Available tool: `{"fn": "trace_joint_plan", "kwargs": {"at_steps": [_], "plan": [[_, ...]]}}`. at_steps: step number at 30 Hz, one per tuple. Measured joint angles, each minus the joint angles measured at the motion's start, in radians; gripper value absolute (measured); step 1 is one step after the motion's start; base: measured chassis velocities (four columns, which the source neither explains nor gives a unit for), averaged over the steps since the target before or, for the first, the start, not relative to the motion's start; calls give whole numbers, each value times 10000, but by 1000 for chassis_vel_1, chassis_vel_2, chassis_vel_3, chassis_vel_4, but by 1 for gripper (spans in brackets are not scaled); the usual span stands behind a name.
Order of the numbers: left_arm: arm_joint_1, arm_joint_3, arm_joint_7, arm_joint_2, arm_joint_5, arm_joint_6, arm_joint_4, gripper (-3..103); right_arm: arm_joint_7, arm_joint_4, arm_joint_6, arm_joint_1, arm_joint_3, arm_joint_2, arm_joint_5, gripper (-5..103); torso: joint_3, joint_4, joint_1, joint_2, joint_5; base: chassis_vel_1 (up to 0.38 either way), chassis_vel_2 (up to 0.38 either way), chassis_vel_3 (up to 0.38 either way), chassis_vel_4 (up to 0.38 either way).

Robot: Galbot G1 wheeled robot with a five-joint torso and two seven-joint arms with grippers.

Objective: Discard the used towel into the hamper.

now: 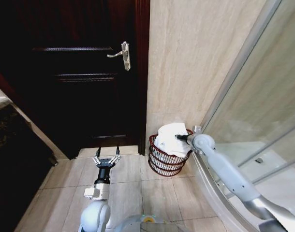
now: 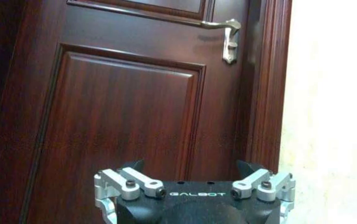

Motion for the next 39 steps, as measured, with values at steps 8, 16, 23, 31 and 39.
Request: {"fn": "trace_joint_plan", "kwargs": {"at_steps": [8, 16, 23, 31, 39], "plan": [[15, -141, -8, 6, -108, -5, -98, 100, -216, -673, -2, -56, -78, 624, -475, 4, 0, -2, 0, 0, 0, 0, 0, 0, 0], [39, -147, -10, 32, -161, -50, -103, 100, -109, -1272, 73, -43, -280, 1263, -1062, 4, 0, 0, 0, 0, 0, 0, 0, 0, 0], [-7, -106, -7, 83, -247, -105, -90, 100, -12, -1797, 166, 1, -470, 1590, -1372, 4, 0, -1, 0, 1, 0, 0, 0, 0, 0], [-57, -99, 29, 136, -360, -190, 30, 100, 127, -2241, 320, 153, -472, 1922, -1518, 4, 0, 0, 0, 1, 0, 0, 0, 0, 0], [-111, -92, 42, 127, -368, -149, 16, 100, 185, -2504, 91, 237, -442, 2086, -1580, 24, 0, -1, 0, 1, 1, 0, 0, 0, 0]]}}
